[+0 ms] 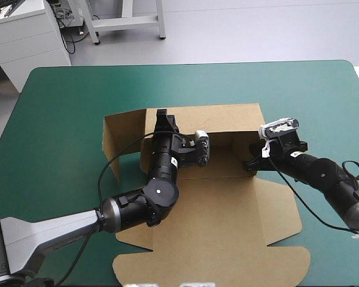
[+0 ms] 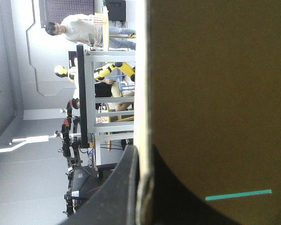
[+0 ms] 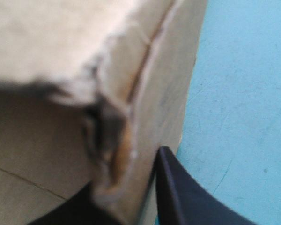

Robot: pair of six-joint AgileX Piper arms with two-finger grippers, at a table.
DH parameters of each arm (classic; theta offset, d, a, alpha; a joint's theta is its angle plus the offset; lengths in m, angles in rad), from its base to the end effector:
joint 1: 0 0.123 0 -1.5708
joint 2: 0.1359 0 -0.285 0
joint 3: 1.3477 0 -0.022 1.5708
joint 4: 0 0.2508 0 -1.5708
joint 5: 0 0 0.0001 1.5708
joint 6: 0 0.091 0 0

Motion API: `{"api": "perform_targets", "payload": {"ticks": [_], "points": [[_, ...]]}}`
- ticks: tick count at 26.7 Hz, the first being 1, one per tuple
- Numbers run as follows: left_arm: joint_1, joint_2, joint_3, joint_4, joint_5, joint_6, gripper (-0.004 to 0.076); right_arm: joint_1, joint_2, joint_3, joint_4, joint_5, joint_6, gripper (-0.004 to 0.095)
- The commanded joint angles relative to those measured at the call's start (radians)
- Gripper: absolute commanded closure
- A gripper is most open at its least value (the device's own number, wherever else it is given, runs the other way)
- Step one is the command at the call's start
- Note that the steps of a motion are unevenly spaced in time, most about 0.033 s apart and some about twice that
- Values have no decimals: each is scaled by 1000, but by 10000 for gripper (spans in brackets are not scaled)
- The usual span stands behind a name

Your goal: Fold the box

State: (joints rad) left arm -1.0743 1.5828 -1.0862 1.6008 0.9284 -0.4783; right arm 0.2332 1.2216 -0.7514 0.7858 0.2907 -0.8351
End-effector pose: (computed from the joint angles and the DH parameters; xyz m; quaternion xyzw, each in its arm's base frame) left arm 0.2221 -0.2569 0.3056 0.5475 0.5554 0.3861 0.4926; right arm 0.2433 0.0768 0.2785 -0.1803 0.8605 0.1276 0.4591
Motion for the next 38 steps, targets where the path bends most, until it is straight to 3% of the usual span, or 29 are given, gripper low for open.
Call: {"api": "perform_targets", "payload": {"ticks": [1, 7, 9, 12, 14, 23, 30, 36, 38], "points": [[-5, -39, -27, 66, 15, -15, 756, 2, -26, -26, 28, -40, -9, 920], [-5, -39, -27, 68, 15, -15, 740, 2, -26, -26, 28, -33, -9, 931], [-5, -39, -27, 68, 10, -15, 651, 2, -26, -26, 28, -32, -9, 931], [-5, -39, -27, 75, 8, -15, 423, 2, -26, -26, 38, -32, -9, 931], [-5, -39, -27, 83, 8, -42, 367, 2, -26, -26, 42, -32, -9, 931], [-26, -39, -27, 154, 24, -78, 358, 2, 7, -36, 62, -91, -9, 930], [-111, -39, -27, 190, 146, -78, 358, 2, 145, -164, 60, -115, 3, 929], [-167, -39, -27, 184, 165, -78, 359, 2, 236, -265, 60, -113, 1, 929], [-189, -39, -27, 177, 181, -73, 392, 2, 248, -282, 55, -111, 1, 930]]}}
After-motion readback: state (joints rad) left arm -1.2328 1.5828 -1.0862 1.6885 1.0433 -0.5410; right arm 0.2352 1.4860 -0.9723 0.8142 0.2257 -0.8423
